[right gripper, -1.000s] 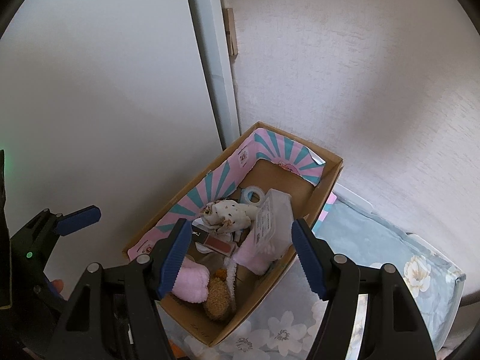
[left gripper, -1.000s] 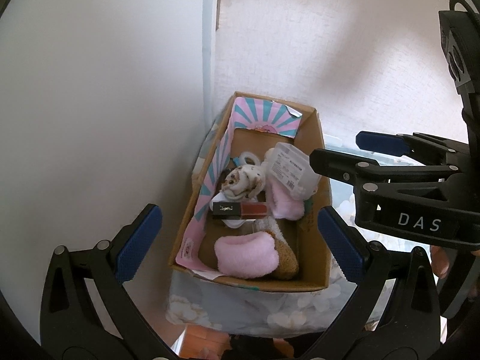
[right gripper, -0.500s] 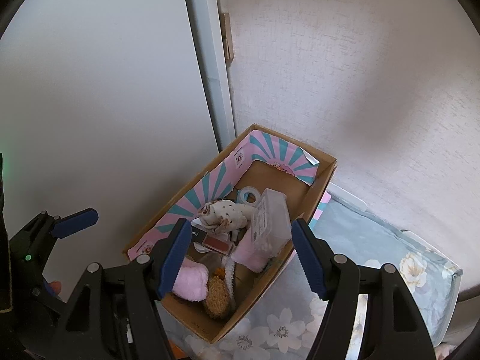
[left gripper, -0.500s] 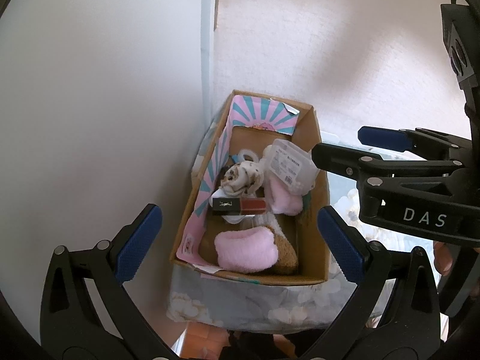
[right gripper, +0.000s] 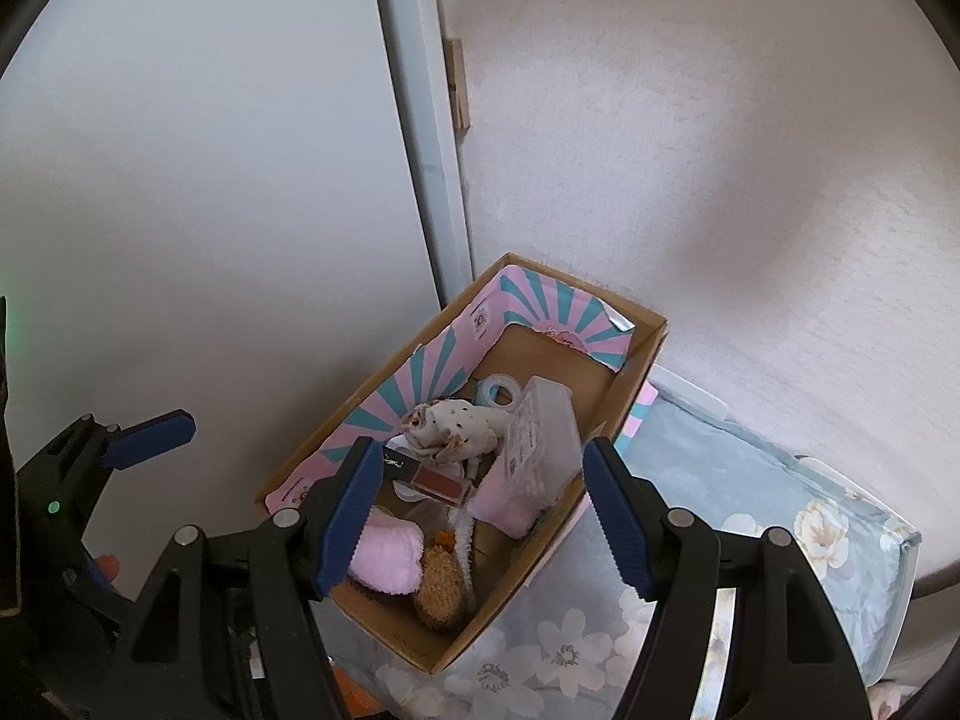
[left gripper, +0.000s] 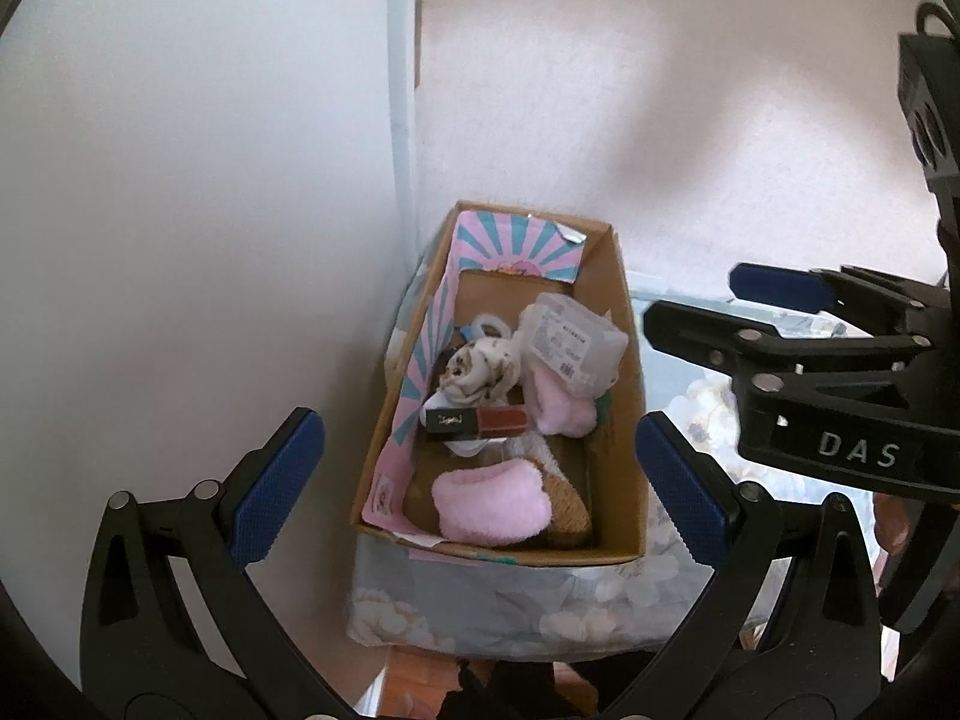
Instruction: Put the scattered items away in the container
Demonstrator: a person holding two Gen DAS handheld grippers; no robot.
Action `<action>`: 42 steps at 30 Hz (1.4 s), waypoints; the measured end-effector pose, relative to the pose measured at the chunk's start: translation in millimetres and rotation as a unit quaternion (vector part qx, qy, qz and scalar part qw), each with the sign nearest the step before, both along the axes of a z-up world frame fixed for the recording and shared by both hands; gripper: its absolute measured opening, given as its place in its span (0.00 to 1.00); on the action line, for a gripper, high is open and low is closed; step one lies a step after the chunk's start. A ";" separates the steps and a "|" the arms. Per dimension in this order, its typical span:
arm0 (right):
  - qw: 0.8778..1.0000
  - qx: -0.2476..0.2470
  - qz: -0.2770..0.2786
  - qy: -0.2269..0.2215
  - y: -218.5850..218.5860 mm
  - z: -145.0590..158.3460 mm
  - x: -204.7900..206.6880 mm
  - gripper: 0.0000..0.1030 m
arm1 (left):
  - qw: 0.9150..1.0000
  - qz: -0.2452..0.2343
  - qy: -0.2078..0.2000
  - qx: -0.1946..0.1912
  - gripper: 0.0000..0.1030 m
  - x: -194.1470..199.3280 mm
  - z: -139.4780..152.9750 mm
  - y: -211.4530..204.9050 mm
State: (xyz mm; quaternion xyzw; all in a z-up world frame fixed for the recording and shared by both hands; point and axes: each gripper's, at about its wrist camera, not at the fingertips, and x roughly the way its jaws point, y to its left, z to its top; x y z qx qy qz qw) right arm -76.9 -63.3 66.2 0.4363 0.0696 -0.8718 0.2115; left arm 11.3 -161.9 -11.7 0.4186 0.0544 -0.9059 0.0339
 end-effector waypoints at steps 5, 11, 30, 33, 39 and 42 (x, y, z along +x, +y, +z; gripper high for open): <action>0.999 0.002 -0.038 0.006 21.0 12.8 10.0 0.63 | 1.000 -0.024 0.011 0.000 1.00 -2.5 16.2 12.7; 0.996 0.007 -0.093 0.016 53.1 32.1 27.7 0.63 | 0.998 -0.063 0.022 -0.010 1.00 -8.2 36.2 40.2; 0.964 0.012 -0.263 0.028 167.2 61.0 83.5 0.63 | 0.993 -0.114 0.038 -0.017 1.00 -10.4 66.7 125.7; 0.961 0.015 -0.275 0.027 181.5 63.1 92.0 0.63 | 0.992 -0.121 0.041 -0.008 1.00 -8.3 70.1 137.7; 0.955 0.003 -0.295 0.019 205.5 61.6 107.3 0.63 | 0.992 -0.123 0.033 -0.009 1.00 -7.6 74.0 160.1; 0.952 0.004 -0.306 0.014 214.1 56.8 110.6 0.63 | 0.993 -0.116 0.034 -0.011 1.00 -5.5 74.4 168.0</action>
